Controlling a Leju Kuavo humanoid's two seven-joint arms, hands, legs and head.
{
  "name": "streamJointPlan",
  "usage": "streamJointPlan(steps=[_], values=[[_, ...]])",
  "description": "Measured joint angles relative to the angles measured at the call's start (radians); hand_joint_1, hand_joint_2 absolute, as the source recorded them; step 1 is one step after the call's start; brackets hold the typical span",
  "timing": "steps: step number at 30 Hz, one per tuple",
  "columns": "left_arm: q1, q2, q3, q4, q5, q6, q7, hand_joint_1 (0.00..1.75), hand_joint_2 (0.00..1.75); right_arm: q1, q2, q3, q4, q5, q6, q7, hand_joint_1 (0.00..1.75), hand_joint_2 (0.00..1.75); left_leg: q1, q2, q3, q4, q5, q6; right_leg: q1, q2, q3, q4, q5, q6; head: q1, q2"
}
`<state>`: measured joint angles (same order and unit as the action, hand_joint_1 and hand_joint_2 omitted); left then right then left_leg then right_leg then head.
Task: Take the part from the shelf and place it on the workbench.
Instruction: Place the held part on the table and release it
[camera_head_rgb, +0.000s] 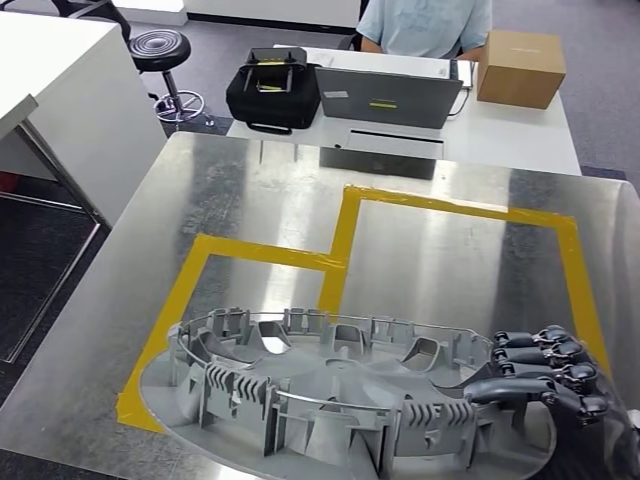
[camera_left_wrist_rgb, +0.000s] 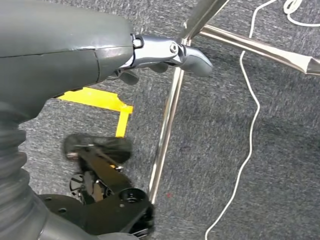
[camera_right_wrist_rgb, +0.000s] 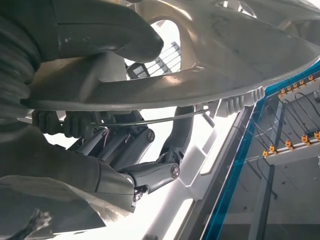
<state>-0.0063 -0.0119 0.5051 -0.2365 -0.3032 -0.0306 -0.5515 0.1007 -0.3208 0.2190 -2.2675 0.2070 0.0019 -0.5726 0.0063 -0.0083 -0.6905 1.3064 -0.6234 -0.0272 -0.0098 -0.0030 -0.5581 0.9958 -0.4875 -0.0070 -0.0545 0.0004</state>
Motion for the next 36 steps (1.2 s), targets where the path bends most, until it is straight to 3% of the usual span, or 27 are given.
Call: streamJointPlan(steps=[1, 2, 4, 6, 8, 10, 12, 14, 15, 16, 17, 19, 20, 22, 24, 25, 27, 29, 30, 31, 32, 34, 36], values=[[0.0, 0.0, 0.0, 0.0, 0.0, 0.0, -0.002, 0.0, 1.75, 0.002, 0.0, 0.0, 0.0, 0.0, 0.0, 0.0, 1.75, 1.75, 0.004, 0.0, 0.018, -0.012, 0.012, -0.004, -0.002, 0.0, -0.009, 0.005, 0.003, 0.003, 0.0, 0.0], [-0.001, 0.0, 0.0, 0.0, 0.0, 0.0, -0.004, 0.0, 1.75, 0.003, 0.0, 0.0, 0.0, 0.0, 0.0, 0.0, 1.75, 1.75, 0.009, 0.001, 0.054, -0.06, 0.038, -0.009, -0.005, -0.001, -0.016, 0.01, 0.006, 0.006, 0.0, 0.0], [-0.003, -0.001, 0.0, 0.0, -0.001, -0.002, -0.008, 0.0, 1.75, 0.004, 0.0, 0.0, -0.001, 0.002, 0.0, 0.0, 1.75, 1.75, 0.014, 0.002, 0.14, -0.201, 0.082, -0.016, -0.008, -0.002, -0.029, 0.023, 0.009, 0.016, -0.001, 0.0], [-0.005, -0.002, 0.0, -0.002, -0.003, -0.005, -0.008, 0.0, 1.75, 0.005, 0.0, -0.001, -0.004, 0.006, 0.001, 0.0, 1.75, 1.75, 0.012, 0.0, 0.177, -0.273, 0.093, -0.005, -0.007, -0.002, -0.037, 0.029, 0.015, 0.031, -0.002, 0.0], [-0.003, -0.004, 0.0, -0.006, -0.007, -0.009, -0.006, 0.0, 1.75, 0.006, 0.001, -0.002, -0.004, 0.009, 0.001, -0.001, 1.75, 1.75, 0.007, -0.001, 0.169, -0.278, 0.1, 0.015, -0.009, -0.002, -0.041, 0.026, 0.027, 0.045, -0.002, 0.0], [0.0, -0.008, 0.001, -0.013, -0.012, -0.014, 0.001, 0.0, 1.75, 0.007, 0.001, -0.004, -0.004, 0.011, 0.002, -0.001, 1.75, 1.75, 0.006, 0.001, 0.157, -0.282, 0.114, 0.039, -0.013, -0.002, -0.055, 0.04, 0.008, 0.056, 0.0, 0.0], [0.001, -0.011, 0.004, -0.023, -0.017, -0.018, 0.008, 0.0, 1.75, 0.008, 0.001, -0.005, -0.004, 0.011, 0.002, -0.002, 1.75, 1.75, 0.005, 0.003, 0.137, -0.285, 0.132, 0.059, -0.013, 0.0, -0.089, 0.119, -0.07, 0.06, 0.003, 0.0], [0.002, -0.013, 0.007, -0.03, -0.021, -0.019, 0.01, 0.0, 1.75, 0.008, 0.001, -0.005, -0.004, 0.012, 0.003, -0.002, 1.75, 1.75, 0.0, 0.004, 0.111, -0.284, 0.151, 0.067, -0.012, 0.001, -0.125, 0.243, -0.15, 0.06, 0.006, 0.0], [0.003, -0.014, 0.009, -0.033, -0.022, -0.021, 0.011, 0.0, 1.75, 0.008, 0.001, -0.006, -0.004, 0.012, 0.003, -0.002, 1.75, 1.75, -0.003, 0.004, 0.097, -0.284, 0.162, 0.068, -0.011, 0.001, -0.13, 0.287, -0.165, 0.058, 0.008, 0.0], [0.005, -0.016, 0.011, -0.036, -0.023, -0.022, 0.012, 0.0, 1.75, 0.008, 0.001, -0.006, -0.004, 0.012, 0.004, -0.002, 1.75, 1.75, -0.007, 0.004, 0.083, -0.284, 0.172, 0.069, -0.01, 0.001, -0.118, 0.299, -0.156, 0.055, 0.008, 0.0], [0.006, -0.018, 0.013, -0.038, -0.024, -0.023, 0.013, 0.0, 1.75, 0.008, 0.001, -0.006, -0.004, 0.012, 0.004, -0.002, 1.75, 1.75, -0.01, 0.003, 0.07, -0.283, 0.182, 0.069, -0.007, 0.001, -0.089, 0.278, -0.131, 0.05, 0.008, 0.0], [0.008, -0.024, 0.017, -0.042, -0.025, -0.025, 0.014, 0.0, 1.75, 0.006, 0.001, -0.006, -0.004, 0.013, 0.005, -0.002, 1.75, 1.75, -0.014, 0.002, 0.052, -0.283, 0.198, 0.066, 0.001, 0.002, 0.012, 0.152, -0.085, 0.033, 0.008, 0.0], [0.008, -0.026, 0.019, -0.044, -0.025, -0.025, 0.014, 0.0, 1.75, 0.005, 0.001, -0.006, -0.004, 0.013, 0.006, -0.002, 1.75, 1.75, -0.016, 0.001, 0.046, -0.282, 0.205, 0.063, 0.005, 0.002, 0.067, 0.077, -0.083, 0.025, 0.008, 0.0], [0.009, -0.03, 0.022, -0.049, -0.028, -0.028, 0.018, 0.0, 1.75, 0.003, 0.001, -0.006, -0.004, 0.013, 0.007, -0.001, 1.75, 1.75, -0.018, 0.0, 0.04, -0.282, 0.219, 0.053, 0.011, 0.002, 0.124, -0.019, -0.101, 0.018, 0.008, 0.0], [0.013, -0.03, 0.027, -0.058, -0.035, -0.032, 0.032, 0.0, 1.75, 0.002, 0.001, -0.007, -0.004, 0.015, 0.009, 0.007, 1.75, 1.75, -0.016, 0.0, 0.037, -0.285, 0.231, 0.04, 0.01, 0.001, 0.121, -0.039, -0.097, 0.015, 0.009, 0.0], [0.017, -0.031, 0.03, -0.064, -0.041, -0.035, 0.043, 0.0, 1.75, -0.001, 0.001, -0.007, -0.003, 0.019, 0.009, 0.014, 1.75, 1.75, -0.015, 0.0, 0.033, -0.278, 0.222, 0.033, 0.008, 0.0, 0.116, -0.041, -0.089, 0.011, 0.008, 0.0], [0.028, -0.034, 0.04, -0.077, -0.059, -0.042, 0.065, 0.0, 1.75, -0.007, 0.002, -0.006, 0.0, 0.028, 0.008, 0.031, 1.75, 1.75, -0.011, 0.0, 0.012, -0.213, 0.157, 0.019, 0.003, -0.004, 0.105, -0.045, -0.072, 0.003, 0.002, 0.0], [0.036, -0.037, 0.052, -0.086, -0.076, -0.048, 0.08, 0.0, 1.75, -0.014, 0.002, -0.006, 0.006, 0.035, 0.008, 0.05, 1.75, 1.75, -0.006, 0.001, -0.02, -0.088, 0.07, 0.007, 0.003, -0.007, 0.093, -0.043, -0.062, 0.0, -0.002, 0.0], [0.039, -0.038, 0.058, -0.09, -0.081, -0.05, 0.083, 0.0, 1.75, -0.017, 0.002, -0.006, 0.009, 0.038, 0.007, 0.058, 1.75, 1.75, -0.003, 0.001, -0.028, -0.037, 0.048, 0.003, 0.003, -0.009, 0.087, -0.041, -0.058, 0.0, -0.002, 0.0], [0.041, -0.039, 0.063, -0.093, -0.085, -0.05, 0.084, 0.0, 1.75, -0.021, 0.002, -0.006, 0.013, 0.041, 0.007, 0.065, 1.75, 1.75, -0.001, 0.001, -0.023, -0.015, 0.047, -0.001, 0.003, -0.011, 0.085, -0.039, -0.055, 0.001, -0.002, 0.0], [0.044, -0.039, 0.068, -0.097, -0.089, -0.051, 0.085, 0.0, 1.75, -0.026, 0.002, -0.006, 0.017, 0.043, 0.006, 0.07, 1.75, 1.75, 0.001, 0.001, -0.001, -0.034, 0.063, -0.003, 0.003, -0.012, 0.082, -0.035, -0.053, 0.003, -0.002, 0.0], [0.048, -0.04, 0.076, -0.104, -0.093, -0.052, 0.085, 0.0, 1.75, -0.035, 0.002, -0.006, 0.024, 0.044, 0.006, 0.074, 1.75, 1.75, 0.004, 0.003, 0.078, -0.152, 0.114, -0.002, 0.002, -0.014, 0.077, -0.024, -0.053, 0.008, -0.002, 0.0], [0.051, -0.04, 0.081, -0.109, -0.094, -0.052, 0.085, 0.0, 1.75, -0.042, 0.002, -0.006, 0.028, 0.045, 0.005, 0.074, 1.75, 1.75, 0.001, 0.004, 0.133, -0.252, 0.136, 0.011, 0.003, -0.016, 0.066, -0.012, -0.053, 0.017, -0.002, 0.0]])
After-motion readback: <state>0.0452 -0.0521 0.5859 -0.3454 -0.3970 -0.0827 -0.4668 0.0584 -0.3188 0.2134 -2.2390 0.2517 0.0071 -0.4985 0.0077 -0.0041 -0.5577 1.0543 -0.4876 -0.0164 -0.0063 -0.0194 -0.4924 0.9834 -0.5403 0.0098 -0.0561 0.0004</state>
